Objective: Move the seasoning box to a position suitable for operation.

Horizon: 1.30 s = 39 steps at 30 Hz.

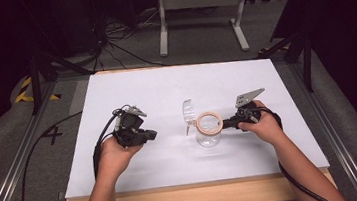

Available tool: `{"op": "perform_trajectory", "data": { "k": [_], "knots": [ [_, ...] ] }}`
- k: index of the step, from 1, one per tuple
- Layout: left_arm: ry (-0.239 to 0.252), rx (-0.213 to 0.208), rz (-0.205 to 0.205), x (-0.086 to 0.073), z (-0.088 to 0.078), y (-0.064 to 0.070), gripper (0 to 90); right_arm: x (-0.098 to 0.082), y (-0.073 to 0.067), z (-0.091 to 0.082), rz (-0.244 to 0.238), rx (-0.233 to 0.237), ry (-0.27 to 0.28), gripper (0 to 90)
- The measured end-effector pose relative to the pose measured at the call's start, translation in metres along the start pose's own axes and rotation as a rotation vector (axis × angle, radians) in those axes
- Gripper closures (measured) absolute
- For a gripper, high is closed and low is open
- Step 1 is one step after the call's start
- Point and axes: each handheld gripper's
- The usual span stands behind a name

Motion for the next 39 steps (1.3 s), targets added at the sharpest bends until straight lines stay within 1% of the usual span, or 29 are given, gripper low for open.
{"op": "perform_trajectory", "data": {
  "k": [3, 8, 10, 11, 12, 15, 16, 23, 24, 28, 29, 30, 32, 35, 37, 39],
  "knots": [
    [-0.001, -0.001, 0.008, 0.003, 0.001, -0.001, 87.2, -0.001, -0.004, -0.003, -0.002, 0.005, -0.004, 90.0],
    [0.009, -0.018, 0.017, 0.011, 0.005, -0.001, 87.3, -0.005, -0.014, -0.010, -0.019, 0.011, -0.025, 89.9],
    [0.005, -0.019, 0.023, 0.014, 0.007, -0.002, 87.2, -0.007, -0.017, -0.011, -0.022, 0.015, -0.030, 90.0],
    [-0.007, -0.025, 0.032, 0.015, 0.008, -0.002, 87.3, -0.008, -0.018, -0.011, -0.022, 0.016, -0.034, 90.0],
    [0.002, -0.025, 0.030, 0.016, 0.009, -0.002, 87.2, -0.009, -0.019, -0.012, -0.024, 0.017, -0.037, 89.9],
    [-0.001, -0.029, 0.036, 0.019, 0.011, -0.003, 87.2, -0.009, -0.024, -0.013, -0.032, 0.023, -0.045, 90.0],
    [0.000, -0.033, 0.031, 0.019, 0.011, -0.003, 87.2, -0.009, -0.026, -0.013, -0.040, 0.024, -0.047, 89.9],
    [0.010, -0.037, 0.038, 0.023, 0.013, -0.005, 87.3, -0.006, -0.044, -0.013, -0.082, 0.061, -0.065, 90.0],
    [0.010, -0.037, 0.038, 0.023, 0.013, -0.005, 87.3, -0.006, -0.044, -0.013, -0.082, 0.061, -0.065, 90.0],
    [0.002, -0.041, 0.041, 0.025, 0.014, -0.006, 87.3, -0.004, -0.053, -0.012, -0.090, 0.089, -0.066, 90.0],
    [0.005, -0.041, 0.046, 0.025, 0.014, -0.007, 87.3, -0.003, -0.057, -0.012, -0.085, 0.104, -0.053, 90.0],
    [0.012, -0.045, 0.044, 0.026, 0.015, -0.007, 87.3, -0.003, -0.058, -0.011, -0.086, 0.108, -0.050, 90.0],
    [0.008, -0.042, 0.046, 0.026, 0.015, -0.007, 87.3, -0.002, -0.060, -0.011, -0.088, 0.114, -0.051, 90.0],
    [0.007, -0.040, 0.044, 0.026, 0.017, -0.007, 87.2, 0.000, -0.068, -0.007, -0.106, 0.126, -0.051, 90.0],
    [0.012, -0.027, 0.053, 0.026, 0.016, -0.008, 86.4, 0.002, -0.072, -0.005, -0.105, 0.137, -0.043, 90.0],
    [0.024, -0.007, 0.074, 0.025, 0.014, -0.008, 86.5, 0.003, -0.076, -0.003, -0.111, 0.144, -0.043, 90.0]
  ]
}}
Point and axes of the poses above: each handheld gripper's, and its own axes: z roughly forward along the jaws, x roughly out of its top, y roughly to its right, and after that the axes turned 15 degrees about -x, right-handed
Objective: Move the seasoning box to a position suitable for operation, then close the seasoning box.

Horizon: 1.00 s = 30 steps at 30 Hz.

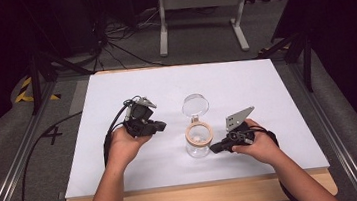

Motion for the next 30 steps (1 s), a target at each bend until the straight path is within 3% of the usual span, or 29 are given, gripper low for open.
{"op": "perform_trajectory", "data": {
  "k": [4, 10, 12, 15, 19, 25, 30],
  "knots": [
    [0.016, 0.004, -0.002, -0.001, -0.002, -0.001, 87.1, 0.002, -0.005, 0.005, -0.019, 0.004, -0.004, 89.9],
    [0.038, 0.016, 0.002, -0.001, -0.002, -0.001, 87.8, 0.002, -0.005, 0.004, -0.011, -0.004, -0.004, 89.9],
    [0.035, 0.035, 0.036, -0.001, -0.002, -0.001, 89.5, 0.001, -0.003, 0.003, -0.009, -0.013, -0.014, 89.9],
    [0.049, 0.005, 0.053, 0.001, -0.002, -0.001, 89.8, 0.000, 0.001, -0.004, 0.017, -0.030, -0.009, 89.9],
    [0.083, -0.014, 0.025, 0.008, -0.003, 0.002, 89.8, 0.001, 0.004, -0.017, 0.042, -0.067, 0.013, 89.9],
    [0.156, -0.023, 0.057, 0.024, -0.006, 0.007, 89.8, 0.009, -0.002, -0.031, 0.066, -0.108, 0.048, 89.8],
    [0.176, -0.016, 0.087, 0.036, -0.003, 0.007, 89.7, 0.017, -0.009, -0.038, 0.063, -0.138, 0.071, 89.8]
  ]
}}
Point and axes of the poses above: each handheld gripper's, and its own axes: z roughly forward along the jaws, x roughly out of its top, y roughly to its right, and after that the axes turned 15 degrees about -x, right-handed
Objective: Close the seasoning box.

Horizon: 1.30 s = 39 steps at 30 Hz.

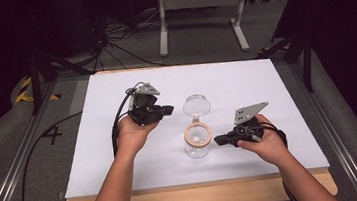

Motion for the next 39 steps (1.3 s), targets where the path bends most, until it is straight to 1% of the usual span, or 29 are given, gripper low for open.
{"op": "perform_trajectory", "data": {
  "k": [1, 3, 5, 6, 7, 8, 9, 10, 11, 13, 14, 15, 16, 18, 19, 21, 22, 24, 26, 27, 28, 30, 33, 36, 38, 39],
  "knots": [
    [0.007, -0.005, 0.003, 0.003, 0.002, -0.001, 89.7, 0.002, -0.001, -0.001, 0.001, -0.003, 0.007, 89.8],
    [0.006, 0.000, 0.006, 0.006, 0.005, -0.004, 89.6, 0.007, -0.004, -0.002, 0.007, -0.012, 0.029, 89.8],
    [0.021, 0.003, 0.003, 0.009, 0.009, -0.007, 89.6, 0.010, -0.006, -0.001, 0.011, -0.011, 0.045, 89.7],
    [0.021, 0.003, 0.003, 0.009, 0.009, -0.007, 89.6, 0.010, -0.006, -0.001, 0.011, -0.011, 0.045, 89.7],
    [0.021, 0.009, -0.005, 0.013, 0.013, -0.012, 89.6, 0.014, -0.007, 0.000, 0.012, -0.008, 0.058, 89.7],
    [0.021, 0.009, -0.005, 0.013, 0.013, -0.012, 89.6, 0.014, -0.007, 0.000, 0.012, -0.008, 0.058, 89.7],
    [0.013, 0.007, -0.011, 0.015, 0.014, -0.015, 89.6, 0.015, -0.008, 0.000, 0.013, -0.008, 0.064, 89.7],
    [0.024, 0.011, -0.023, 0.018, 0.016, -0.018, 89.6, 0.018, -0.009, 0.001, 0.027, -0.008, 0.082, 89.7],
    [0.024, 0.011, -0.023, 0.018, 0.016, -0.018, 89.6, 0.018, -0.009, 0.001, 0.027, -0.008, 0.082, 89.7],
    [0.027, 0.002, -0.026, 0.022, 0.017, -0.021, 89.6, 0.020, -0.009, 0.001, 0.037, -0.013, 0.102, 89.7],
    [0.020, 0.000, -0.019, 0.025, 0.017, -0.020, 89.6, 0.021, -0.008, 0.001, 0.042, -0.016, 0.111, 89.8],
    [0.024, 0.003, -0.015, 0.026, 0.018, -0.020, 89.6, 0.022, -0.008, 0.001, 0.048, -0.018, 0.122, 89.8],
    [0.013, 0.002, -0.014, 0.028, 0.018, -0.019, 89.6, 0.023, -0.008, 0.001, 0.049, -0.022, 0.131, 89.8],
    [0.018, -0.004, -0.007, 0.031, 0.019, -0.018, 89.6, 0.025, -0.006, 0.002, 0.059, -0.029, 0.141, 89.8],
    [0.019, -0.011, -0.011, 0.033, 0.019, -0.017, 89.6, 0.025, -0.006, 0.002, 0.065, -0.031, 0.148, 89.8],
    [0.001, -0.023, 0.002, 0.036, 0.019, -0.015, 89.7, 0.026, -0.004, 0.003, 0.074, -0.034, 0.158, 89.7],
    [0.006, -0.026, 0.002, 0.036, 0.021, -0.014, 89.6, 0.027, -0.002, 0.004, 0.081, -0.037, 0.162, 89.8],
    [-0.020, -0.028, 0.020, 0.037, 0.023, -0.012, 89.6, 0.028, -0.001, 0.004, 0.088, -0.037, 0.167, 89.8],
    [-0.040, -0.025, 0.027, 0.039, 0.027, -0.010, 89.6, 0.029, 0.000, 0.005, 0.092, -0.035, 0.174, 89.7],
    [-0.040, -0.025, 0.027, 0.039, 0.027, -0.010, 89.6, 0.030, 0.000, 0.005, 0.091, -0.036, 0.178, 89.8],
    [-0.060, -0.023, 0.024, 0.039, 0.028, -0.010, 89.6, 0.030, 0.000, 0.006, 0.092, -0.036, 0.180, 89.7],
    [-0.084, -0.021, 0.019, 0.040, 0.031, -0.010, 89.6, 0.031, 0.000, 0.006, 0.091, -0.035, 0.181, 89.7],
    [-0.092, -0.023, 0.018, 0.041, 0.032, -0.011, 89.7, 0.032, 0.000, 0.007, 0.093, -0.028, 0.180, 89.7],
    [-0.079, -0.038, 0.008, 0.040, 0.031, -0.009, 89.6, 0.032, 0.002, 0.007, 0.096, -0.028, 0.180, 89.7],
    [-0.086, -0.045, 0.014, 0.040, 0.030, -0.007, 89.6, 0.032, 0.002, 0.007, 0.096, -0.027, 0.180, 89.7],
    [-0.091, -0.048, 0.026, 0.039, 0.029, -0.006, 89.6, 0.032, 0.003, 0.007, 0.099, -0.026, 0.181, 89.7]
  ]
}}
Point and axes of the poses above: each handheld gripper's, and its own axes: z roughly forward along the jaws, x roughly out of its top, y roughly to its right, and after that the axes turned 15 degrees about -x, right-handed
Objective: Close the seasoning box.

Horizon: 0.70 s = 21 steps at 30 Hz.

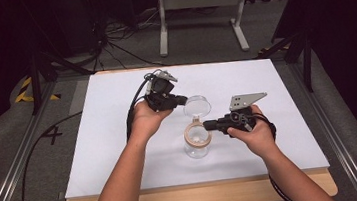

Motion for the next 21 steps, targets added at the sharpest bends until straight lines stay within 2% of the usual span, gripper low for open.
{"op": "perform_trajectory", "data": {
  "k": [3, 8, 10, 14, 21],
  "knots": [
    [0.001, -0.003, 0.001, -0.001, 0.000, 0.003, 89.6, 0.000, 0.001, 0.000, 0.005, 0.001, -0.003, 89.7],
    [-0.027, -0.016, 0.020, -0.004, -0.001, 0.010, 89.6, 0.001, 0.000, 0.000, 0.002, 0.008, -0.004, 89.7],
    [-0.059, -0.027, 0.032, -0.005, 0.000, 0.014, 89.6, 0.001, -0.001, 0.000, 0.001, 0.007, -0.006, 89.7],
    [-0.126, -0.008, 0.056, -0.008, 0.005, 0.022, 89.6, 0.000, -0.001, -0.002, -0.002, 0.008, -0.009, 89.8],
    [-0.114, -0.016, 0.055, -0.017, -0.005, 0.026, 89.5, 0.000, -0.005, -0.003, -0.019, 0.024, -0.035, 89.7]
  ]
}}
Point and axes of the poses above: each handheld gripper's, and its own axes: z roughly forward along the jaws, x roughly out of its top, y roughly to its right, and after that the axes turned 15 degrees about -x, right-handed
